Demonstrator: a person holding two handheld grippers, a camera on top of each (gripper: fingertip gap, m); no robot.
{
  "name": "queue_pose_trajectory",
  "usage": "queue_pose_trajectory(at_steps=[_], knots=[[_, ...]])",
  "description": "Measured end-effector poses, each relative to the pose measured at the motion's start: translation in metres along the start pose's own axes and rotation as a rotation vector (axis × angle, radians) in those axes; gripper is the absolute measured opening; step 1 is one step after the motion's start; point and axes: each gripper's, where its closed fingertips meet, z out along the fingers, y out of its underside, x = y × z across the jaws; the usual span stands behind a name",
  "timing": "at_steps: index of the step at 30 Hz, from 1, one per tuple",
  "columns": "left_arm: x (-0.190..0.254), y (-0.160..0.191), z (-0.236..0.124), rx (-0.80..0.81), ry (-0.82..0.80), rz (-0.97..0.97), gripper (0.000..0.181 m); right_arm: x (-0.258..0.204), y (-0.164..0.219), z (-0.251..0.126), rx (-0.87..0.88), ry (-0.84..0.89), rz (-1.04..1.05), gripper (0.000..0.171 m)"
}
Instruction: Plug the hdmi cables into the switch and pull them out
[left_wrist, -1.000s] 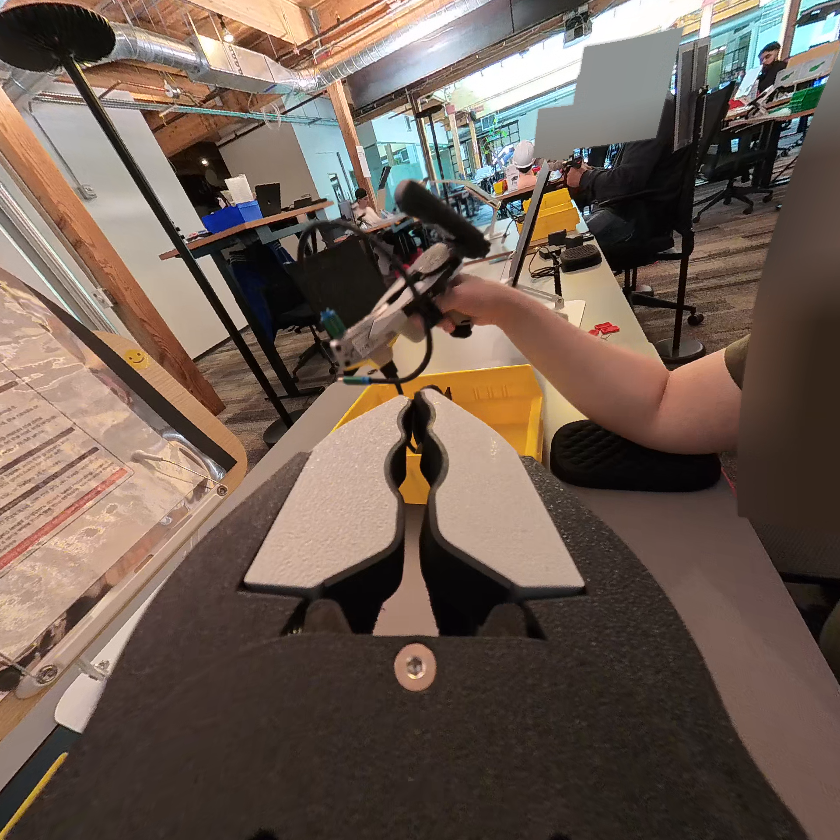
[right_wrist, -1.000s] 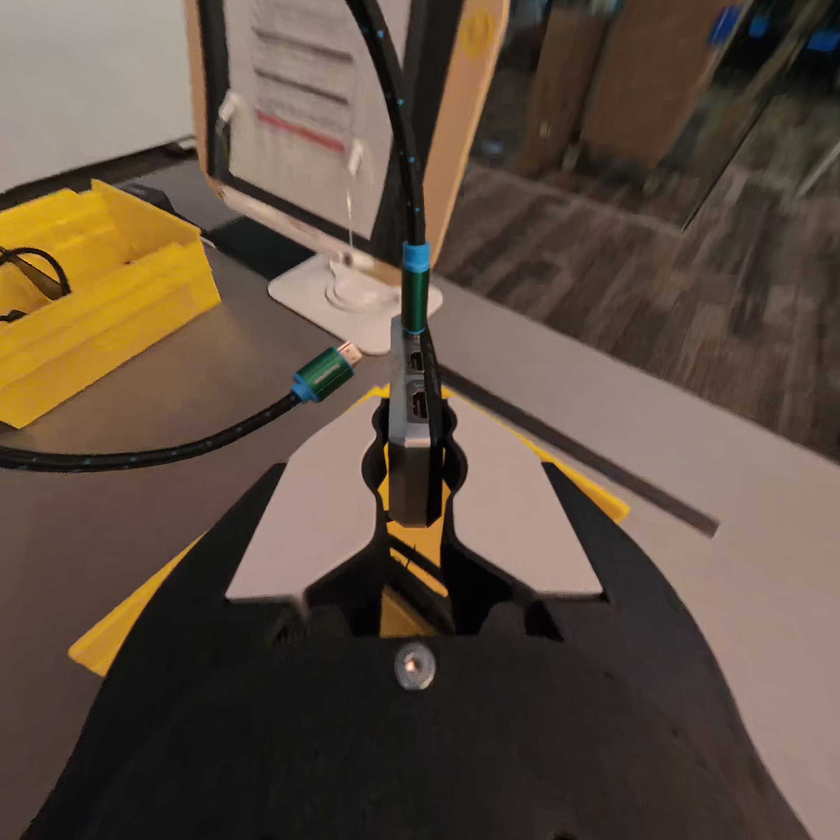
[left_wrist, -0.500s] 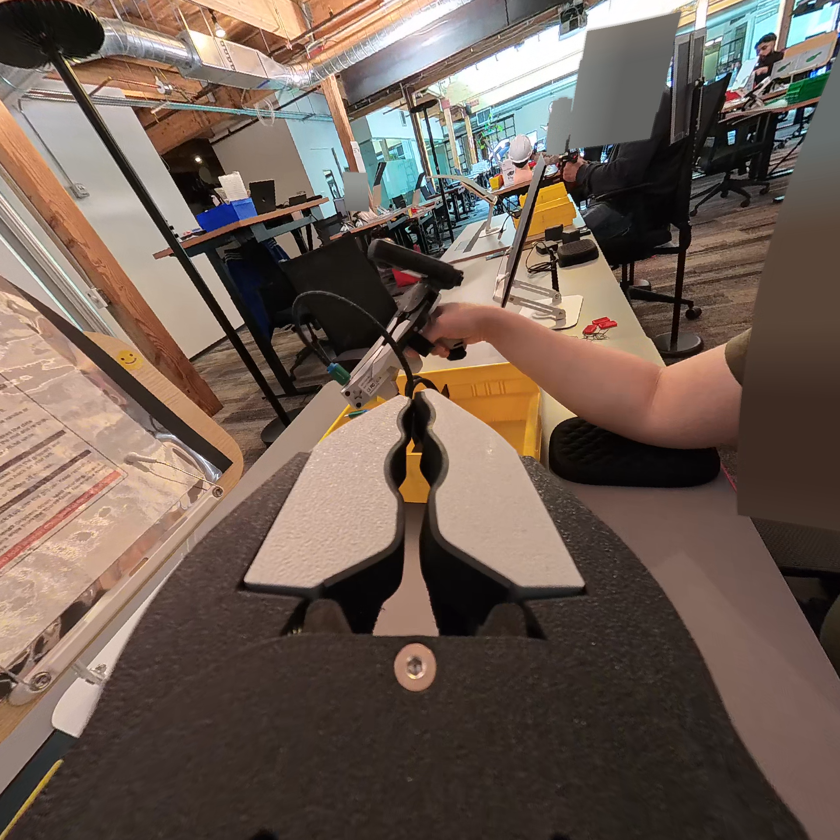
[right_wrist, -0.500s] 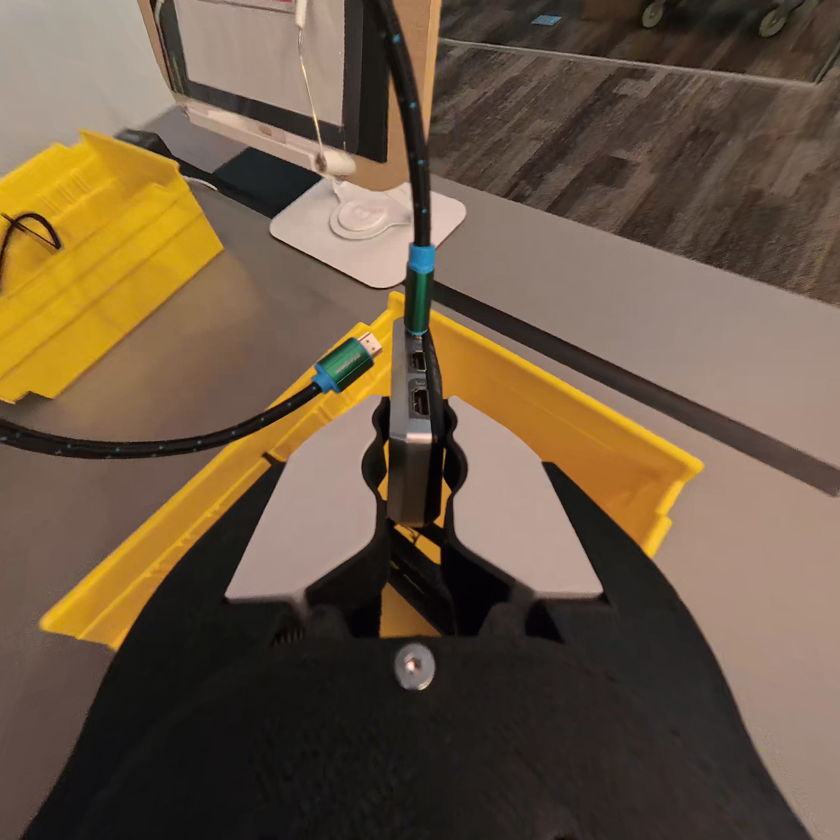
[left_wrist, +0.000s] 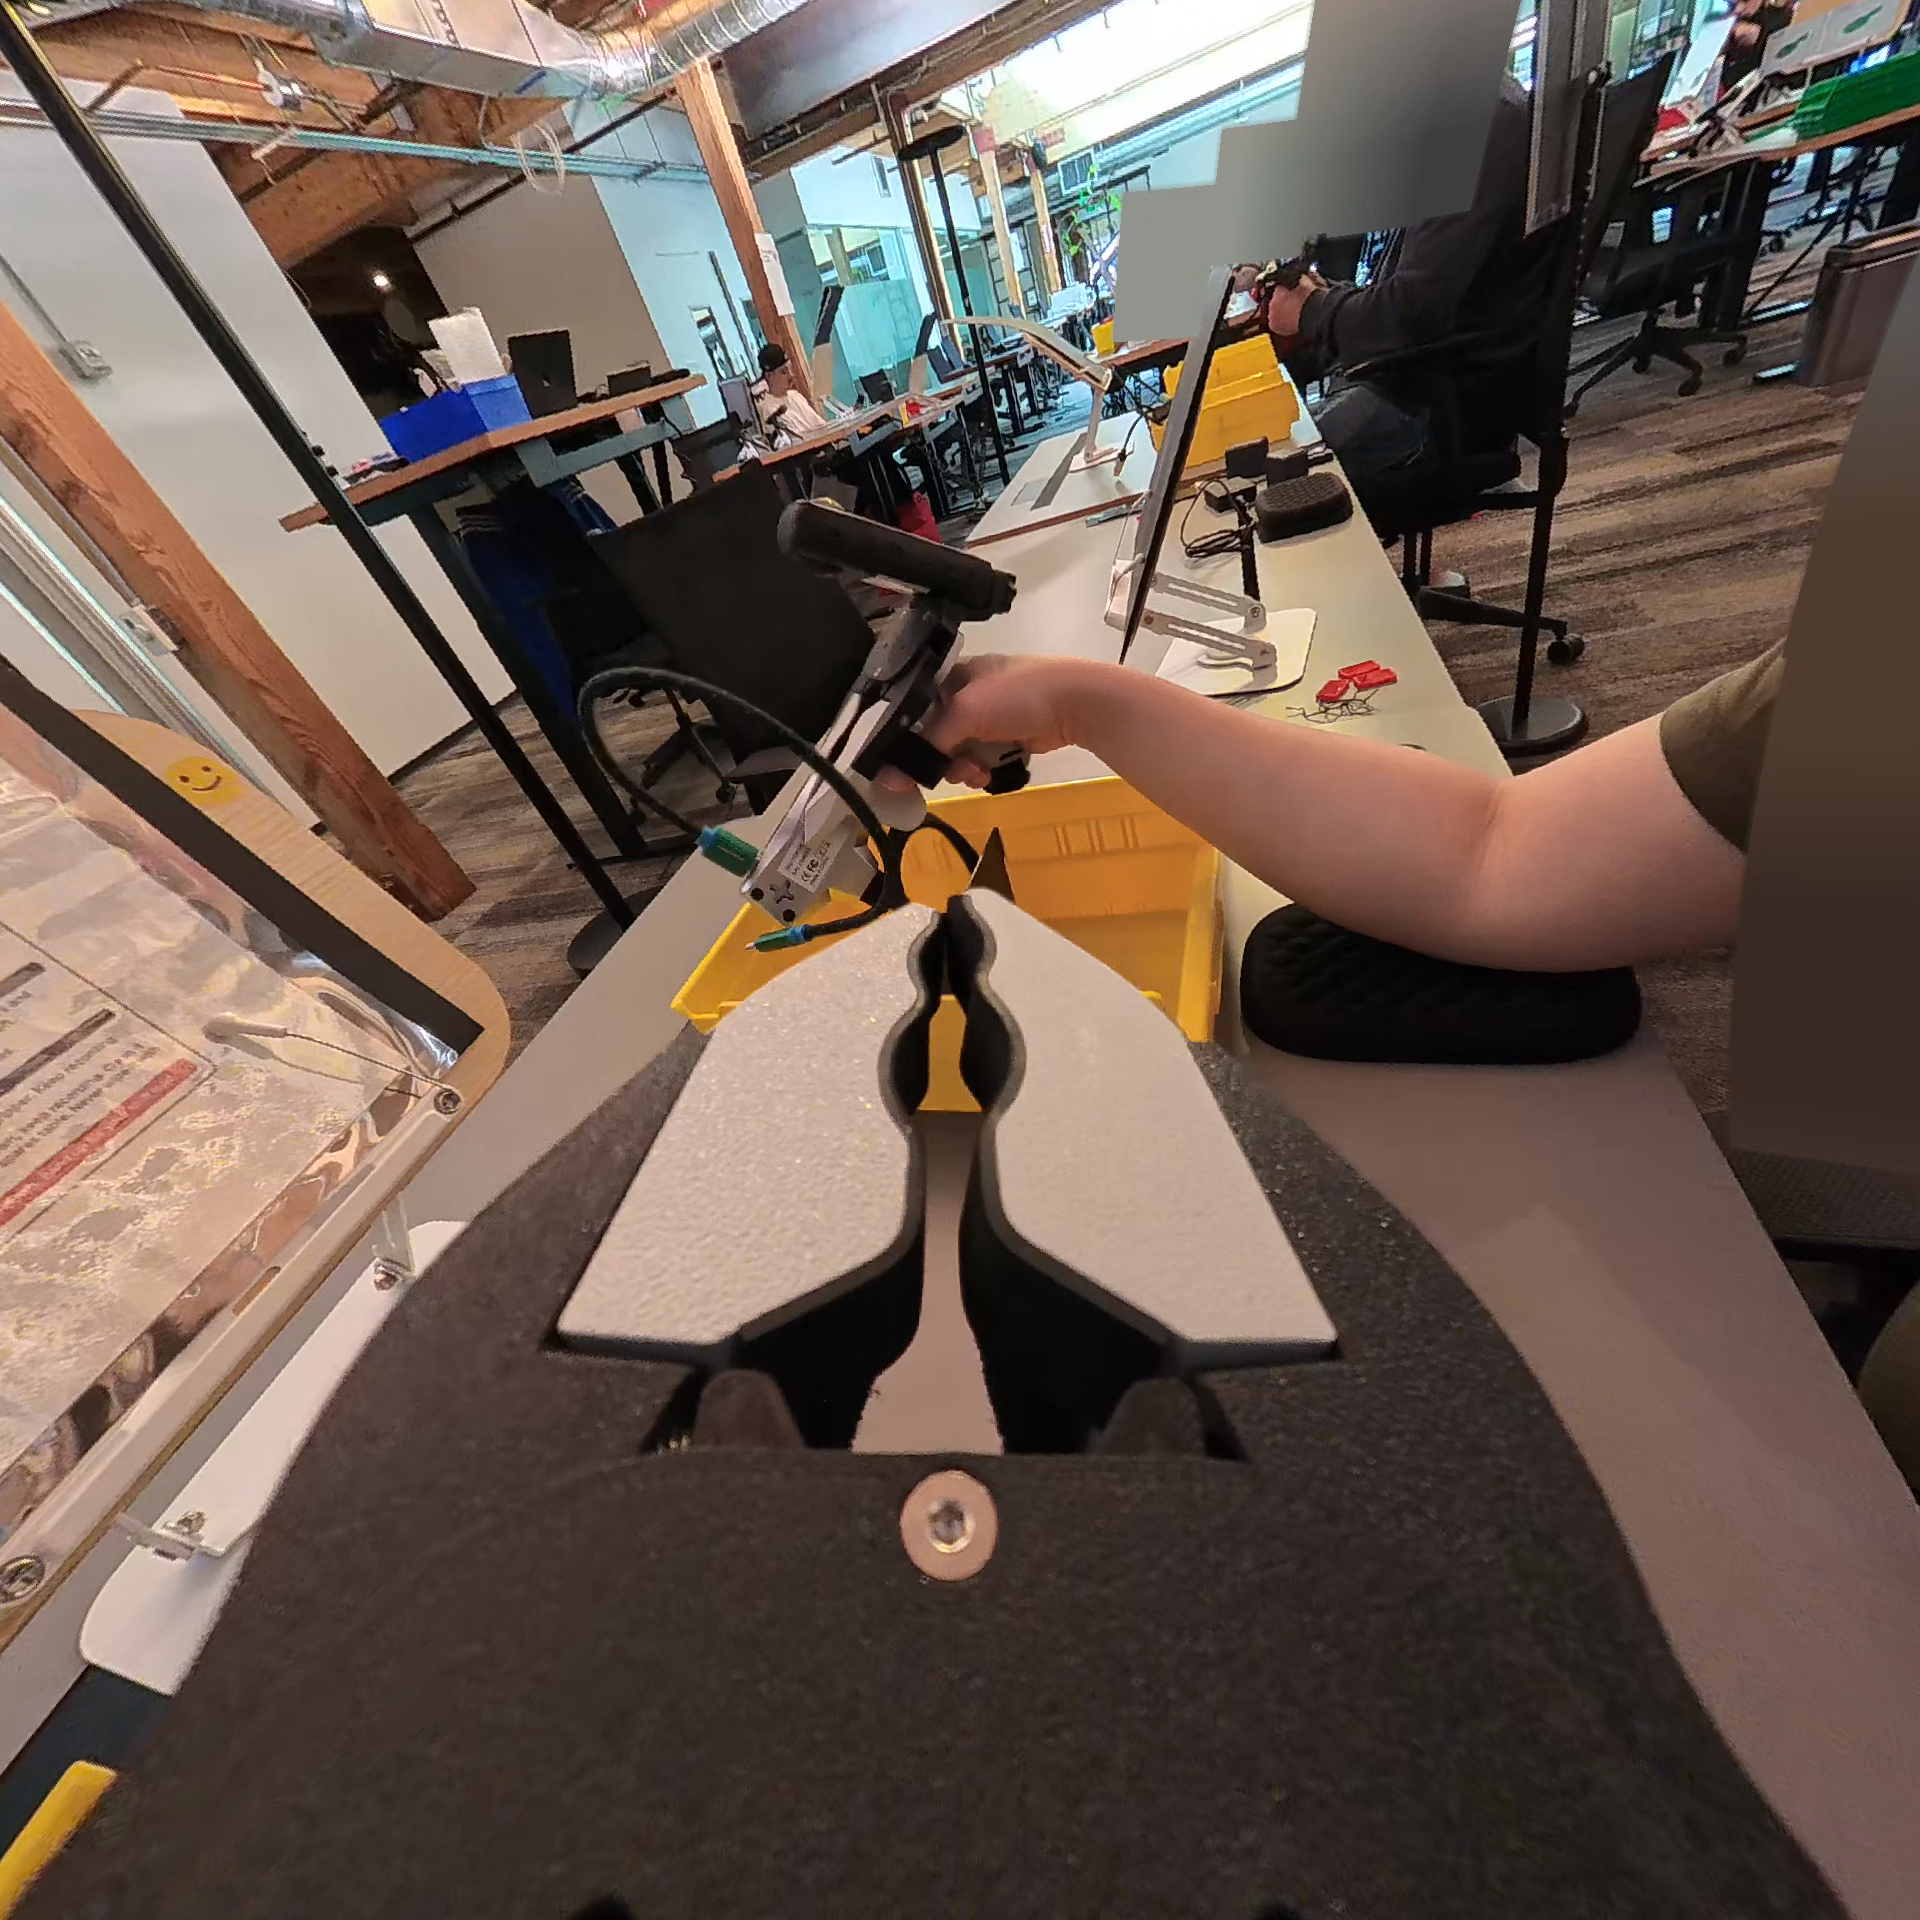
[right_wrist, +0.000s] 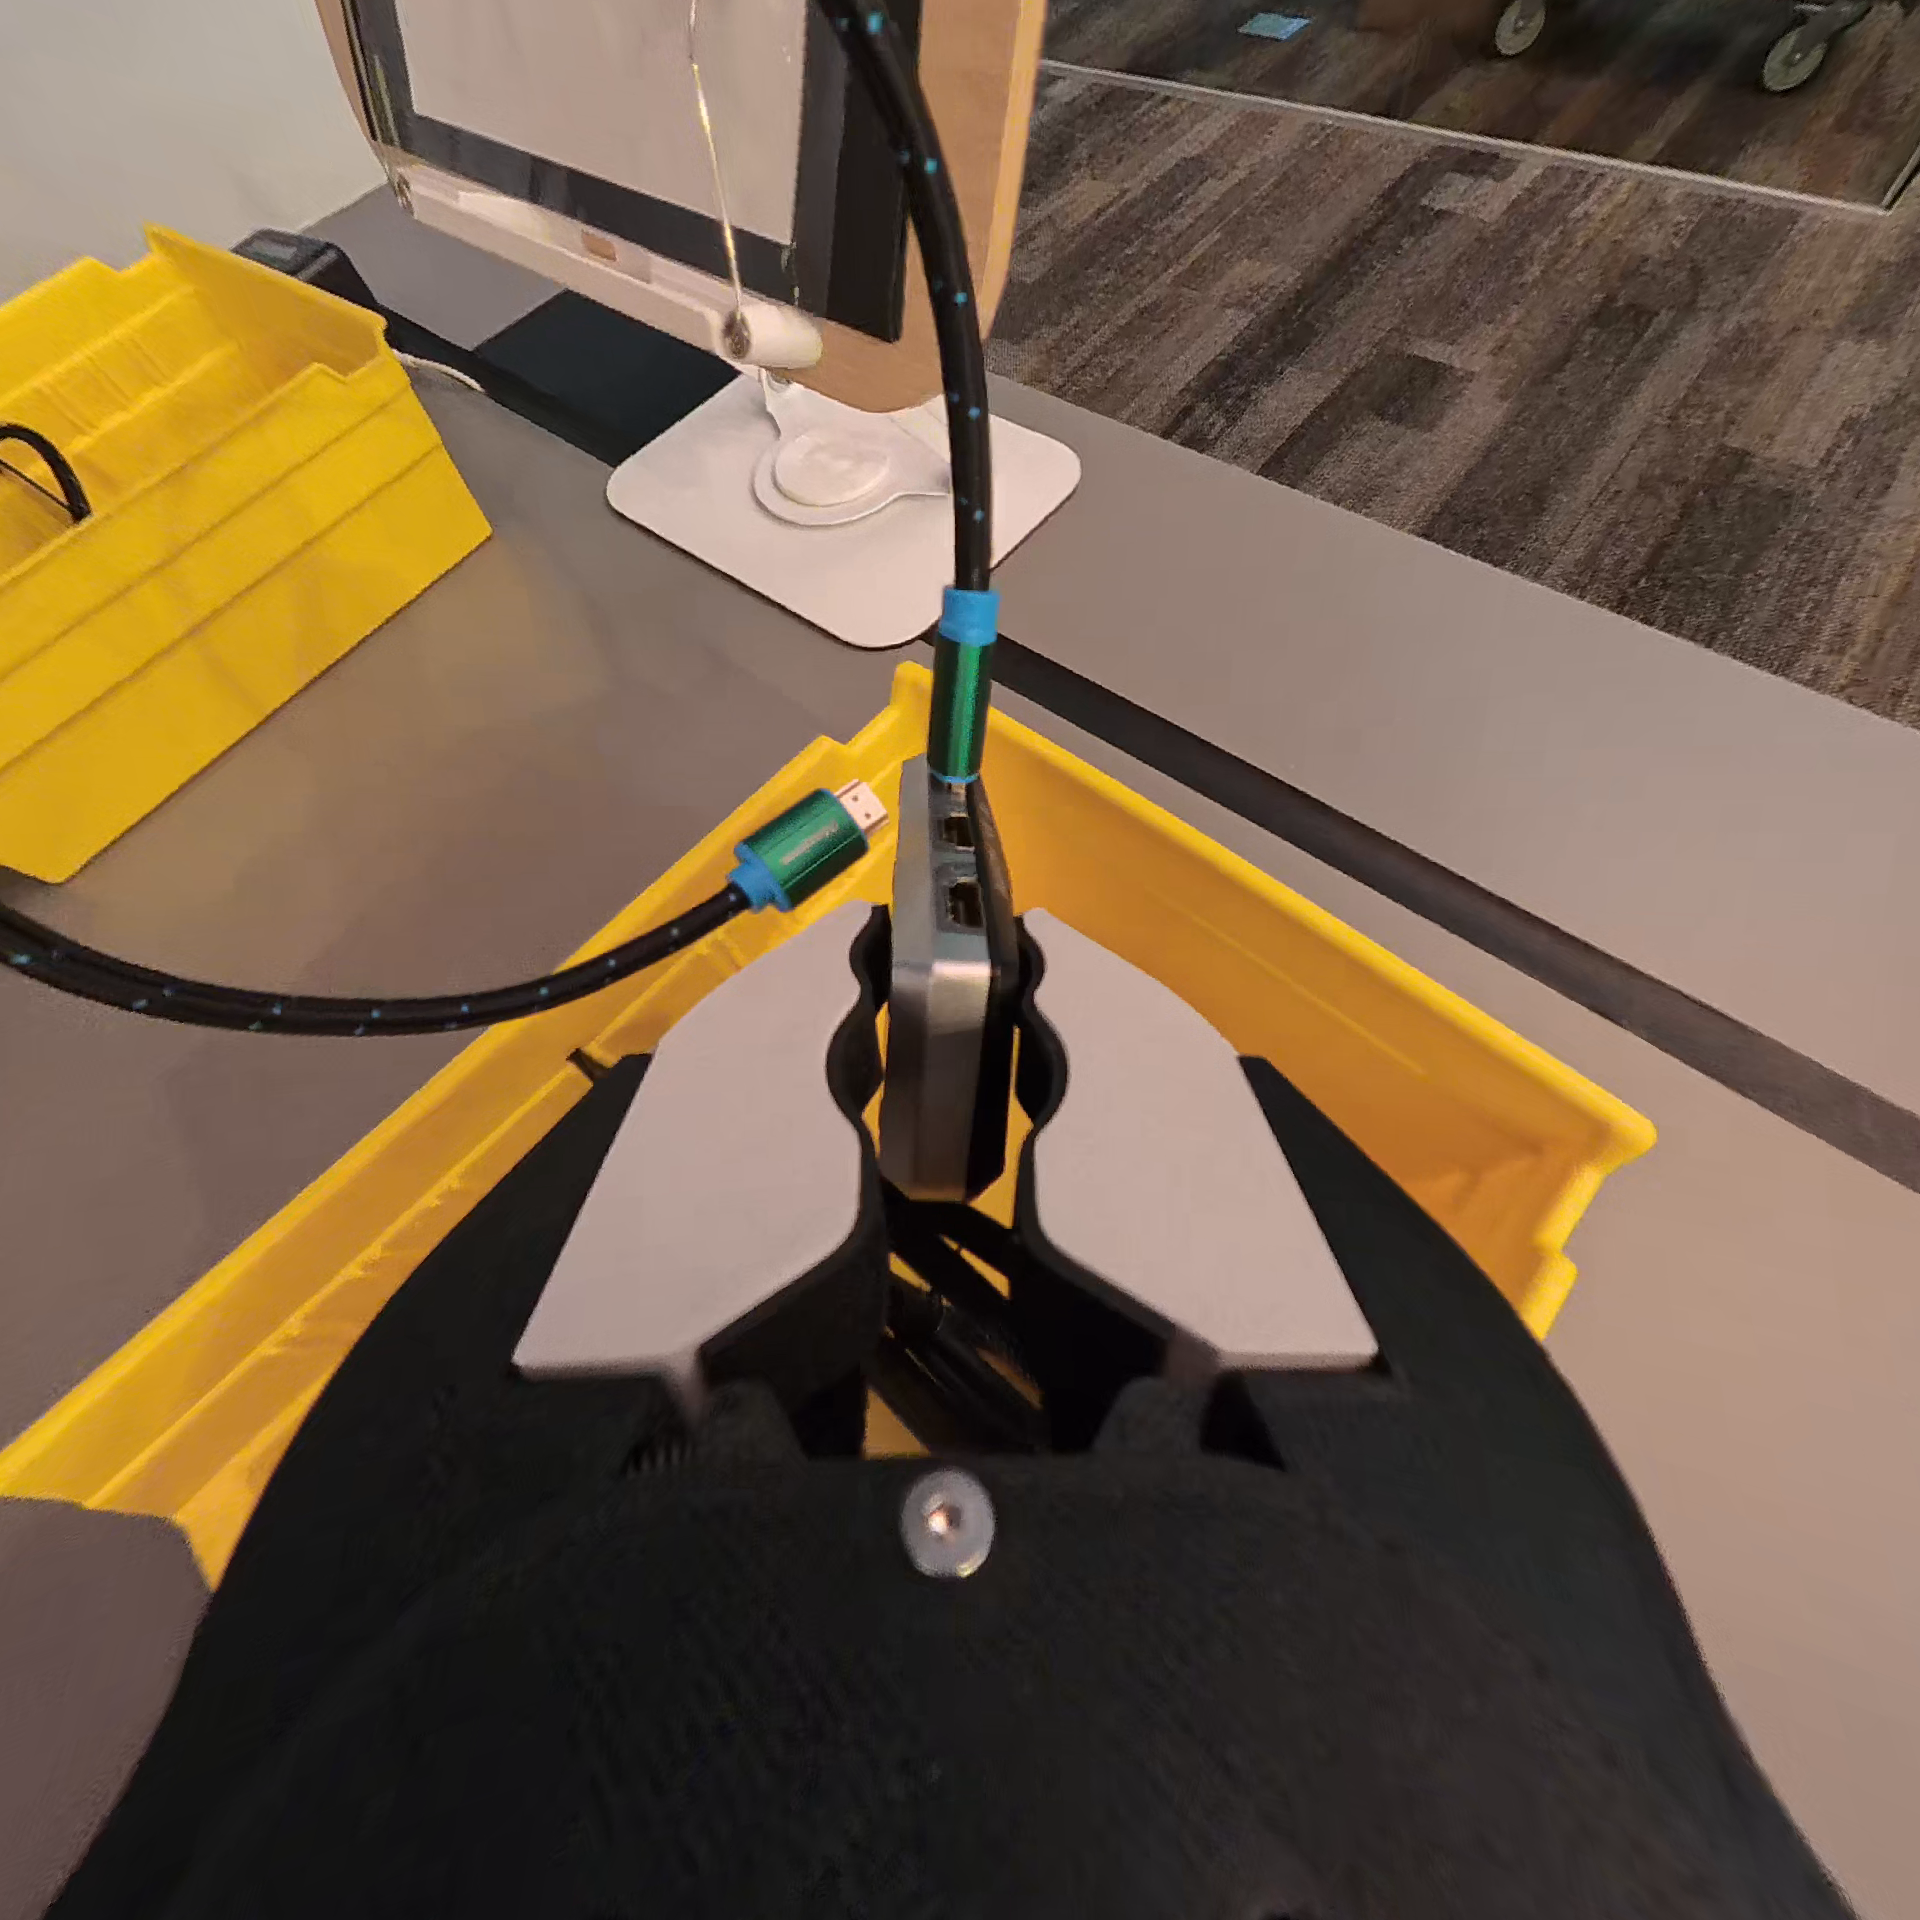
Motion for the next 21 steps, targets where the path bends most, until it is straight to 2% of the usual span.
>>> queue_pose_trajectory(at_steps=[11,21], knots=[[0.003,0.008,0.008,-0.032,0.017,-0.003,0.0,-0.016,0.014,0.061,-0.159,0.135,-0.191,0.023],[0.005,0.012,0.011,-0.05,0.023,-0.004,0.0,-0.017,0.016,0.06,-0.193,0.158,-0.238,0.026]])
